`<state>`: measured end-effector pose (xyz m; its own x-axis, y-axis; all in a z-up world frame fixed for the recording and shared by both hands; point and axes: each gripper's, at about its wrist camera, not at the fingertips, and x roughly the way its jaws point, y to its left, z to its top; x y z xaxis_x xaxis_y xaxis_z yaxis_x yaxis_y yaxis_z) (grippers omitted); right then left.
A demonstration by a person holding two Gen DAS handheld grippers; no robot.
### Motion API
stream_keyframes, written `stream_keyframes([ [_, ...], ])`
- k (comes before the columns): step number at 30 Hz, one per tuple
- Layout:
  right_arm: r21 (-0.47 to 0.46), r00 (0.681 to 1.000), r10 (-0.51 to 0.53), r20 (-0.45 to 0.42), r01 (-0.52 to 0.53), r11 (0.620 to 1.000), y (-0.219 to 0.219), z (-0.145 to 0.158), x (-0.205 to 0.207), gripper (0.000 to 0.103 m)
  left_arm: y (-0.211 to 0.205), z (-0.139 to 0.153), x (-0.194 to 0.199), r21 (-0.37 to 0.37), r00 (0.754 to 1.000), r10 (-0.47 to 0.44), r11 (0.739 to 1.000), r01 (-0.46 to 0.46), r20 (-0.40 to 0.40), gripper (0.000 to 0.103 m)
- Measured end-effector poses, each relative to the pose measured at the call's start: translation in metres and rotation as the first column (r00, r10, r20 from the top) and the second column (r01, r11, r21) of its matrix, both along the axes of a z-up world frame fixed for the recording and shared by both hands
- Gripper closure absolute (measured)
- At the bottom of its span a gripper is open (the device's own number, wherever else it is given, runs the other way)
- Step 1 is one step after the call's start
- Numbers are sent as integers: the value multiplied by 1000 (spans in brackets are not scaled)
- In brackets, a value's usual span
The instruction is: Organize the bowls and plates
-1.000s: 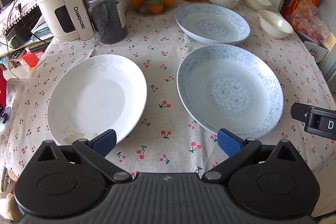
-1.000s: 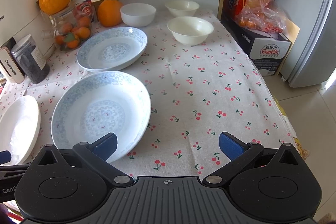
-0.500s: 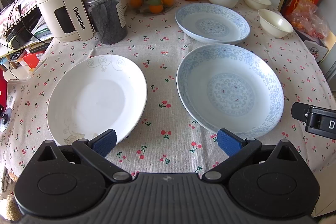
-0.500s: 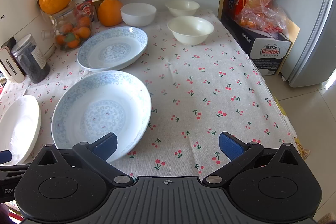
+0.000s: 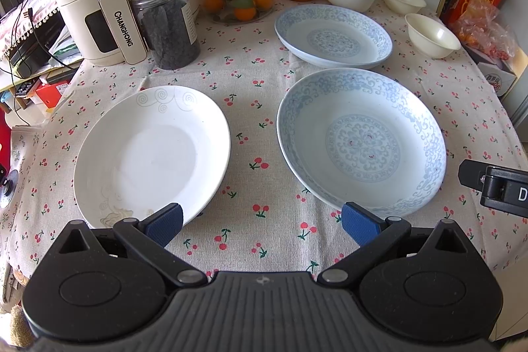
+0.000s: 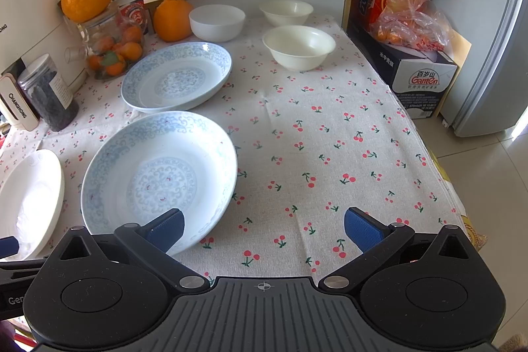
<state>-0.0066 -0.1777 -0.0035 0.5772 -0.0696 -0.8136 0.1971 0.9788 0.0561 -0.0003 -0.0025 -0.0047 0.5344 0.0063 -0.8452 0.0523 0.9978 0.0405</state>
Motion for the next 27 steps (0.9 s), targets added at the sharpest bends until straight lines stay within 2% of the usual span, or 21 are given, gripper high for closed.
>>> stream_keyframes([
  [17, 5, 1000, -2, -3, 2, 1000, -2, -3, -1, 0, 1, -2, 1, -7, 1000, -9, 1000, 9, -6, 1],
  [27, 36, 1000, -3, -12, 4, 999, -9, -6, 4, 0, 4, -1, 3, -76, 999, -32, 997, 31, -20, 1],
])
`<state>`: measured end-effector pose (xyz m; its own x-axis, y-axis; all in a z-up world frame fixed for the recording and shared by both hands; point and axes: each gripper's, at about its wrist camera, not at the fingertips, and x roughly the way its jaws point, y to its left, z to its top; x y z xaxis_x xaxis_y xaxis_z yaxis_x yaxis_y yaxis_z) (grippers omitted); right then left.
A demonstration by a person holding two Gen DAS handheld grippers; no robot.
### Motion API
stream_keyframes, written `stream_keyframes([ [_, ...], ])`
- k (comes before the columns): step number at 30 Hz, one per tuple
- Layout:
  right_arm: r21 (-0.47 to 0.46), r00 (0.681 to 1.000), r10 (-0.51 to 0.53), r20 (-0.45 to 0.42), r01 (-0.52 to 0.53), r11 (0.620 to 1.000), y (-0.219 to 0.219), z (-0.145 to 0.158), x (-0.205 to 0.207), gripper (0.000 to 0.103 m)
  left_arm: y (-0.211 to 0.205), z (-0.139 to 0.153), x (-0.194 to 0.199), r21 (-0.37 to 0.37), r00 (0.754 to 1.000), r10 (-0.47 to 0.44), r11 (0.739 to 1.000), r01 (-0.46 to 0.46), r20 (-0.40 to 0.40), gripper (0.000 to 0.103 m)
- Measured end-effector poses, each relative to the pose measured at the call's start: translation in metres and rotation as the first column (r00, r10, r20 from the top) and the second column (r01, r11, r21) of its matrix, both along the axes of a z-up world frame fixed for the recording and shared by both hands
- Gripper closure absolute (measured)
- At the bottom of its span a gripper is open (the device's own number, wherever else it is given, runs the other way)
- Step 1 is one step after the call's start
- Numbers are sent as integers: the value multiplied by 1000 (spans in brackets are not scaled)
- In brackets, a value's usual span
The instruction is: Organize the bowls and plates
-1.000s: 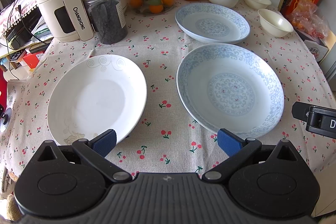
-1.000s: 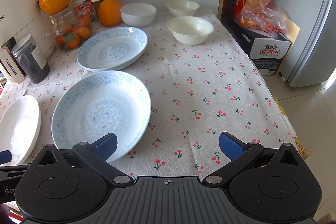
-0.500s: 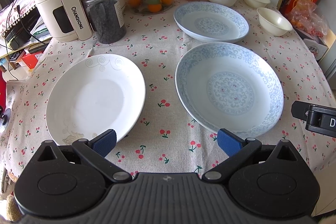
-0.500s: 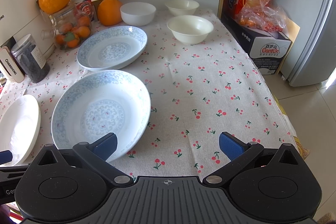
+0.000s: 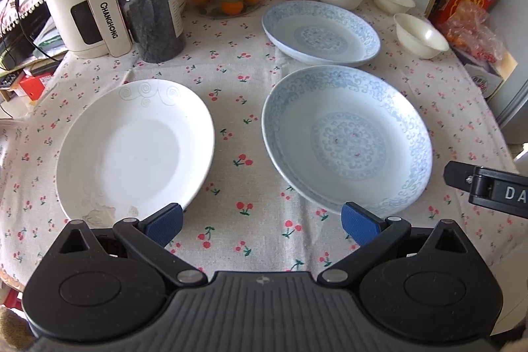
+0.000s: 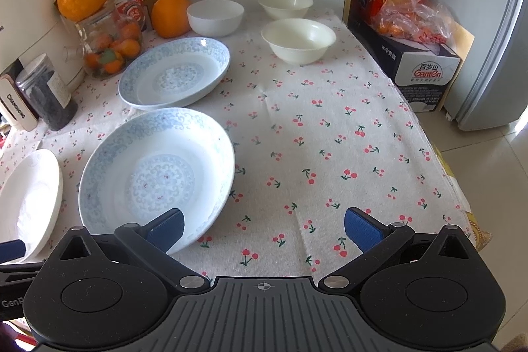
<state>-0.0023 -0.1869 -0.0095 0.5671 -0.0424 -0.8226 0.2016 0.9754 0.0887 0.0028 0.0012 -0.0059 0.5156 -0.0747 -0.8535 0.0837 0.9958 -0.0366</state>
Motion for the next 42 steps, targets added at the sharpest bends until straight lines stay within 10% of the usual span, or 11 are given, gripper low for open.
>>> stream_keyframes([
  [15, 227, 999, 11, 36, -19, 974, -20, -7, 11, 0, 6, 1, 2, -146, 1000, -12, 989, 14, 14, 7],
  [26, 530, 996, -69, 55, 30, 848, -51, -38, 17, 3, 8, -10, 9, -281, 999, -31, 959, 37, 27, 35],
  [35, 527, 998, -54, 36, 27, 850, -45, -59, 23, 65, 9, -27, 20, -310, 1000, -11, 951, 11, 0, 76],
  [42, 507, 998, -48, 37, 22, 861, -40, -64, 25, 93, 4, -29, 19, -268, 999, -32, 963, 35, 16, 82],
])
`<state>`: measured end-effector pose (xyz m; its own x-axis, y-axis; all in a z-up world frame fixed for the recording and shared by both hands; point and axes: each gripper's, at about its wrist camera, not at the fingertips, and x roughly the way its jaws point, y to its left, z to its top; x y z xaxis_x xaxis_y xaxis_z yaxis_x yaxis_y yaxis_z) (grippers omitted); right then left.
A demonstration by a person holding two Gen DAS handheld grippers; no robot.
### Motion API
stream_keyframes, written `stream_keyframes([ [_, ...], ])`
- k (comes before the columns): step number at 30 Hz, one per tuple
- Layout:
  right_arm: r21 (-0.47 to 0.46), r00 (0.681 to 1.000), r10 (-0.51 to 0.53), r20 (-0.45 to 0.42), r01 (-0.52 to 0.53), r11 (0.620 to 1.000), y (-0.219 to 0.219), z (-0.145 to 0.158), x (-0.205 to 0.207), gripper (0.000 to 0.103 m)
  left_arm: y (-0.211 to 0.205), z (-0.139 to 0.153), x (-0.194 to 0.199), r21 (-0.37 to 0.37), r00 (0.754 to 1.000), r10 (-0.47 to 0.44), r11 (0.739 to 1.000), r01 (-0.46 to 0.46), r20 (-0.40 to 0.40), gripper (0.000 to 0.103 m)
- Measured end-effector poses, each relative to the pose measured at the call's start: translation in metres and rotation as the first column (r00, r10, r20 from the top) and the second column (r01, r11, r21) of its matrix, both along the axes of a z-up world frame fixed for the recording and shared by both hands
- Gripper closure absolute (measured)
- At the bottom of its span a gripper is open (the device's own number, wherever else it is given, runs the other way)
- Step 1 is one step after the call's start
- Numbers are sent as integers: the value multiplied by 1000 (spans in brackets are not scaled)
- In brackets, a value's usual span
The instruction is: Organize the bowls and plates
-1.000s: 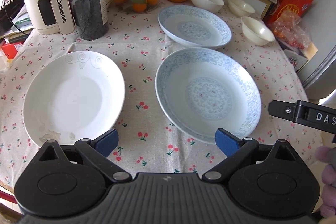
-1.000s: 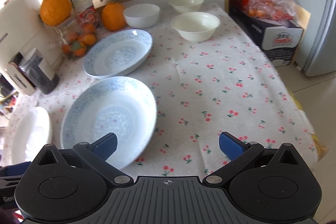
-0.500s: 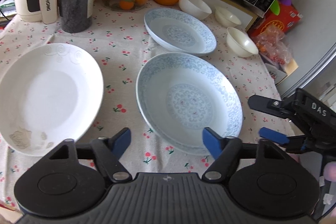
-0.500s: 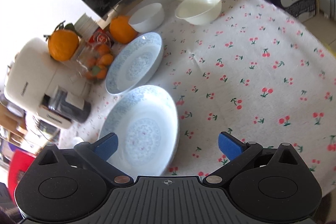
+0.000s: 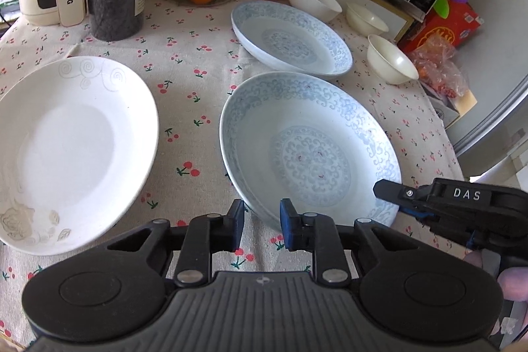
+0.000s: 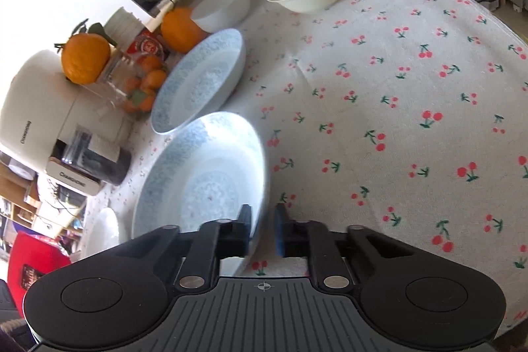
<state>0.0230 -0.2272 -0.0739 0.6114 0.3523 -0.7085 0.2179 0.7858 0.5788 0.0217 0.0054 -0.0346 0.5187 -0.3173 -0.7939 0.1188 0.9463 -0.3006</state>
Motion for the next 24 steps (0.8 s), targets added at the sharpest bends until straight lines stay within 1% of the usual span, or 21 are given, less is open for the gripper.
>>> stream_keyframes([
  [2, -33, 1000, 0, 1, 0, 999, 2, 3, 1, 93, -3, 0, 0, 5, 1000, -11, 1000, 11, 2, 82],
  [11, -38, 998, -50, -37, 49, 998, -17, 5, 1, 94, -21, -2, 4, 7, 998, -59, 998, 59, 2, 82],
  [24, -48, 996, -66, -59, 63, 997, -31, 4, 16, 93, -34, -4, 13, -2, 998, -55, 999, 55, -3, 82],
])
